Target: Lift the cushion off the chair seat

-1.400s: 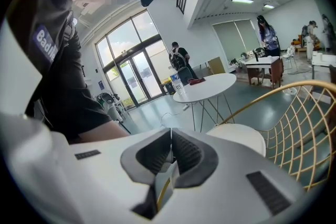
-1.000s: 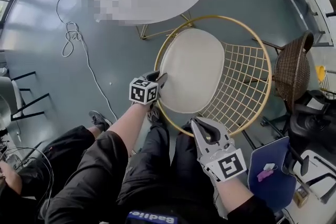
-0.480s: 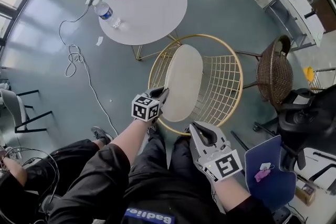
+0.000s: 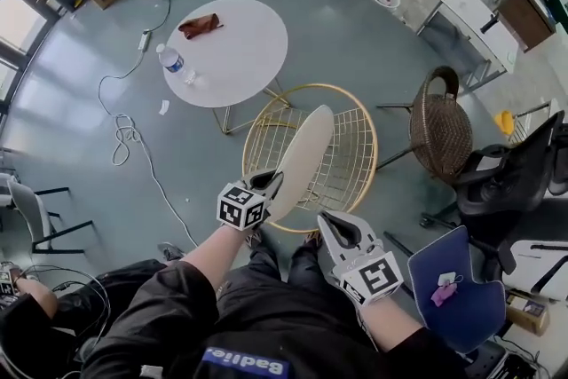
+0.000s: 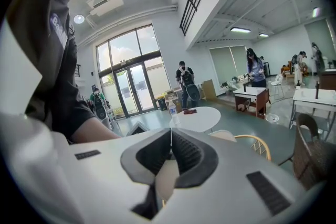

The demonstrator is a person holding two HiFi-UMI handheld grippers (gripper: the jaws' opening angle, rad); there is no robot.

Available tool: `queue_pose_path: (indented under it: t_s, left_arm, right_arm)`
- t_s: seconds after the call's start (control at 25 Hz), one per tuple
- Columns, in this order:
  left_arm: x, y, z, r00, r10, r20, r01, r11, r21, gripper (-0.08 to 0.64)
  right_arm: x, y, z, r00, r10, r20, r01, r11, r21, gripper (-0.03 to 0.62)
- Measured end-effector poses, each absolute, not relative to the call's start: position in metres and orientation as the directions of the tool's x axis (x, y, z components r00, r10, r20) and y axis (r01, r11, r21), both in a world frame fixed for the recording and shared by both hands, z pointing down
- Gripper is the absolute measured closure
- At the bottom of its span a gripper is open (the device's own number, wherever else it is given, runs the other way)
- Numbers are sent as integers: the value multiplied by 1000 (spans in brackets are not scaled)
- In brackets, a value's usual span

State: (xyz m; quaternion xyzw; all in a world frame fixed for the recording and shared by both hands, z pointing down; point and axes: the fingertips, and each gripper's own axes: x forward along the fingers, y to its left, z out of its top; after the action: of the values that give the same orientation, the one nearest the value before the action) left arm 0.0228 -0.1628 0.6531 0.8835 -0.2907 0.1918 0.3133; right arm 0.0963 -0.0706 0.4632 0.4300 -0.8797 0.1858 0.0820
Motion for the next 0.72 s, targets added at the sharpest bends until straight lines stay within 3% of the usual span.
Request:
queue_pose_path:
  t_s: [0.72]
  left_arm:
    - [-26,-119,421,791,-537,295,-609,-637,473,520]
  right_arm:
    - [82,-67,389,-611,-752,246,-791,588,-167,565]
